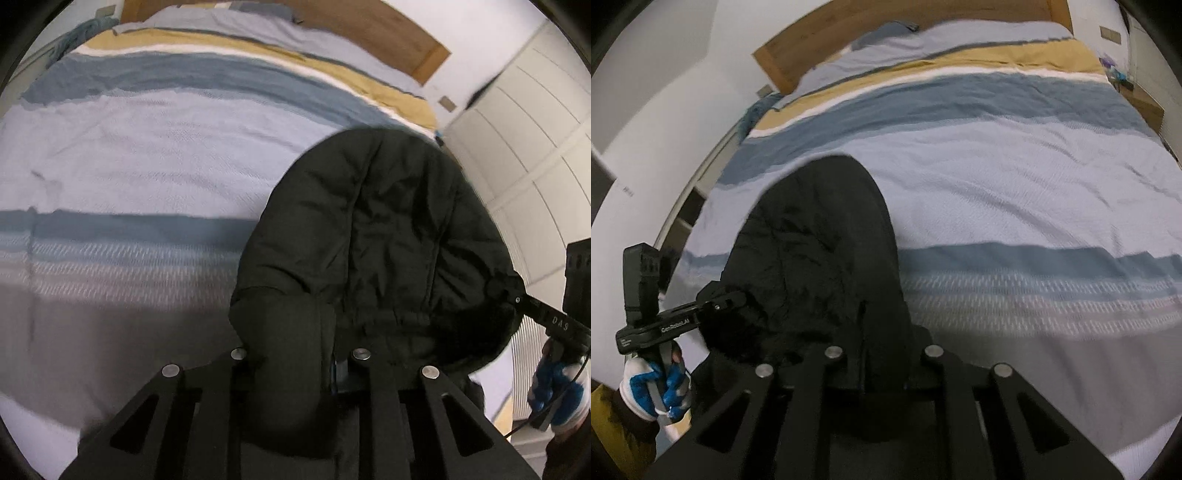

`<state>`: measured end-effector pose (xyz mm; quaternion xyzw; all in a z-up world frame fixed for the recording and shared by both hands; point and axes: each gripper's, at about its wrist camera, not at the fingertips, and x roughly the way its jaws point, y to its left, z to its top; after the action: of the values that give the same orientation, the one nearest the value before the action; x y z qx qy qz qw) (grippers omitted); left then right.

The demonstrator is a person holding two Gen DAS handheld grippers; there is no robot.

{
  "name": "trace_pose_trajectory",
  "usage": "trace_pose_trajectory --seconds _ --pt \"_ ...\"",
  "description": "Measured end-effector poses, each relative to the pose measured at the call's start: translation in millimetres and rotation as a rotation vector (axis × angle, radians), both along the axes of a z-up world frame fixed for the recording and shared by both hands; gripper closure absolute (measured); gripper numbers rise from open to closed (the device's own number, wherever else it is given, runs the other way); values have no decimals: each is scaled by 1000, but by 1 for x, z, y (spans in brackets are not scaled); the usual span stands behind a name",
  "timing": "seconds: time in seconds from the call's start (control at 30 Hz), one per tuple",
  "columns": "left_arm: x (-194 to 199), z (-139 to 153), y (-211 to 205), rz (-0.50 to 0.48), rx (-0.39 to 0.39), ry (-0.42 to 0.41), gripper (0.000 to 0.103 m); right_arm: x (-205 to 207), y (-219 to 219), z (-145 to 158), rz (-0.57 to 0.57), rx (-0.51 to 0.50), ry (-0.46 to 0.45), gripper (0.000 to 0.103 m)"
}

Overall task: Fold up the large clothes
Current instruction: 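Close both tools on the hood of the folded jacket, then lift the hood with both tools and fold it over toward the hem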

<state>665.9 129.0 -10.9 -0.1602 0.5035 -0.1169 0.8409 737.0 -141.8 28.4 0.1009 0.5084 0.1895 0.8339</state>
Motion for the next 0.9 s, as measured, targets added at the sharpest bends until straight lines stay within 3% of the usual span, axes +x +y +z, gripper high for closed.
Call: trace_pose_trajectory --seconds 0.13,0.33,0.67,0.9 --pt "-58 9 2 -3 -11 -36 84 -61 -9 18 24 23 -39 91" --pt "-129 -17 17 46 -80 -17 84 -123 -32 -3 -11 82 -22 91" --pt "-166 -60 7 20 -10 25 85 -170 -38 -73 -9 21 69 91" --pt "-168 -53 4 -10 65 15 85 -178 -39 -80 -15 -20 77 91"
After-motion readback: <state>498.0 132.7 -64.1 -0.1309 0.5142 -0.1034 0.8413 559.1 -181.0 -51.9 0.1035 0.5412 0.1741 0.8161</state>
